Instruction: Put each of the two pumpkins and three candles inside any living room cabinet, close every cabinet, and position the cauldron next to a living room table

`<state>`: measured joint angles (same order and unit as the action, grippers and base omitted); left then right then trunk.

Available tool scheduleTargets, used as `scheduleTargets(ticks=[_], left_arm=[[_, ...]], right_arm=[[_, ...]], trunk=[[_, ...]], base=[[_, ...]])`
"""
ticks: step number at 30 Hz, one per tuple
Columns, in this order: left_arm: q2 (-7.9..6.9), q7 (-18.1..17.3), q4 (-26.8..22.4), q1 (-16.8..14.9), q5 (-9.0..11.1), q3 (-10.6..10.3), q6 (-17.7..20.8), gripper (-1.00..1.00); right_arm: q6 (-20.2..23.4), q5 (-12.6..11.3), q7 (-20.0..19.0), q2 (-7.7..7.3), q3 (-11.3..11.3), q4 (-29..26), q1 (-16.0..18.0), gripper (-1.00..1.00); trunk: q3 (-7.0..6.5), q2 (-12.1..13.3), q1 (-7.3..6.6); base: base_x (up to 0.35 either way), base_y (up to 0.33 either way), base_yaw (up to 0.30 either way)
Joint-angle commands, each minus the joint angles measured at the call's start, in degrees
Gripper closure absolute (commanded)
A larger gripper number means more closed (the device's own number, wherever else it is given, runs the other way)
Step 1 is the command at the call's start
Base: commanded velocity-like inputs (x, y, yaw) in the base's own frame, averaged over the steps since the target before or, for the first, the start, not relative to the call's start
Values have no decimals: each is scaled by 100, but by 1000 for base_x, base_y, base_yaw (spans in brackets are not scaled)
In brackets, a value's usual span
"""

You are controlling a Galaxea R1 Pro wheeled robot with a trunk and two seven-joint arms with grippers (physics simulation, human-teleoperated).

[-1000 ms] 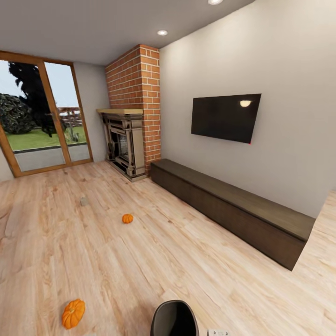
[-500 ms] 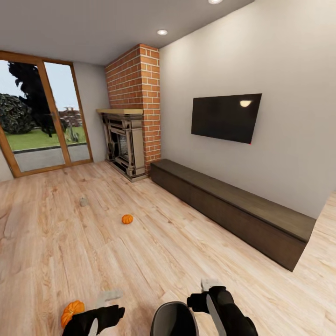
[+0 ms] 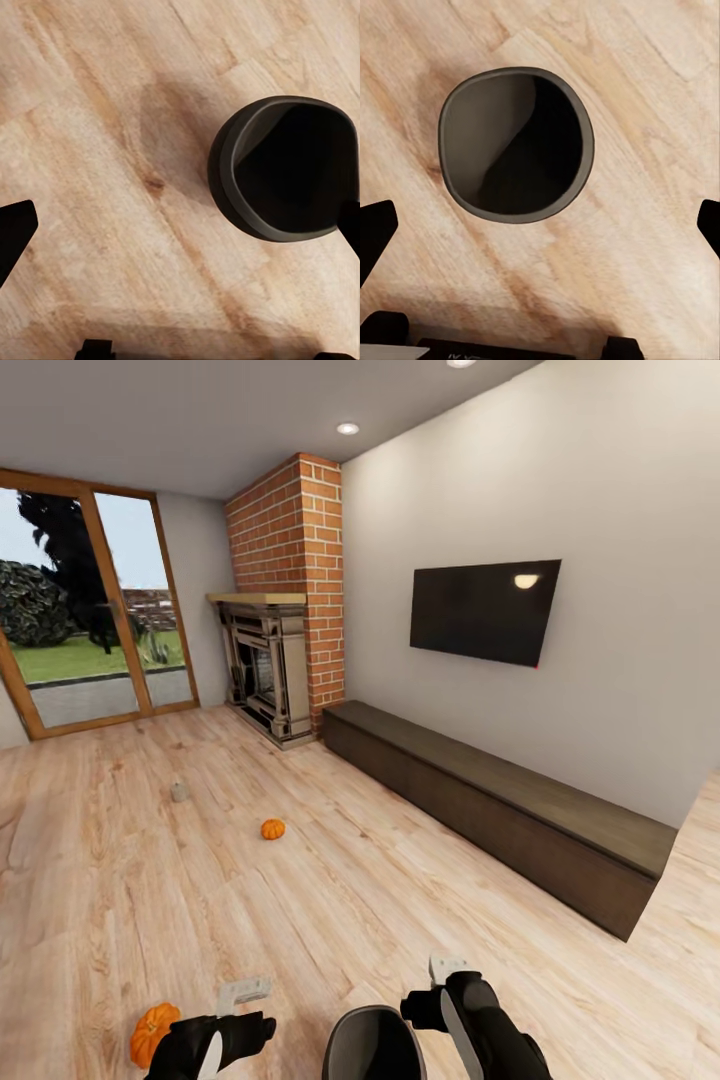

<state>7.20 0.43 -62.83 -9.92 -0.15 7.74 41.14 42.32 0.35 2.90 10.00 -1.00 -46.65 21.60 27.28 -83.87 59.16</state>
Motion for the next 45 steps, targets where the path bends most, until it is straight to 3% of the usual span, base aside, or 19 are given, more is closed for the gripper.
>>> scheduleTargets(ticks=[1,13,16,20,26,31,33,38,45], left_arm=[[0,0,5,0,1,0,-6,-100],[9,1,48,-2,10,-2,-102,-100],[12,1,66,-2,28,-7,-285,-100],[160,1,318,-56,15,-243,-497,-100],[246,1,453,-171,16,-398,-710,-100],[280,8,695,-198,34,-980,-784,-100],[280,9,767,-201,47,-1107,-858,-100],[280,13,810,-203,58,-1186,-936,-100],[280,10,816,-204,59,-1203,-957,-100]], right_arm=[[-3,-2,0,0,1,5,1,-100],[-19,-3,0,0,-6,20,1,-100],[-21,-16,0,0,-6,17,2,-100],[-22,-41,0,0,0,16,3,-100],[-13,-1,0,0,-3,3,2,-100],[-27,-17,0,0,-5,4,2,-100],[-25,-40,-4,0,-3,0,3,-100],[-67,-58,-8,0,-5,-2,-5,-100],[-462,-35,-5,0,-16,5,-8,-100]], trunk=[[18,-42,23],[234,-523,286],[288,-643,352],[360,-804,440],[467,-1044,572],[557,-1245,682],[593,-1325,725],[683,-1526,835],[808,-1806,989]], base=[[0,0,0],[0,0,0],[0,0,0],[0,0,0],[0,0,0],[0,0,0],[0,0,0],[0,0,0],[0,0,0]])
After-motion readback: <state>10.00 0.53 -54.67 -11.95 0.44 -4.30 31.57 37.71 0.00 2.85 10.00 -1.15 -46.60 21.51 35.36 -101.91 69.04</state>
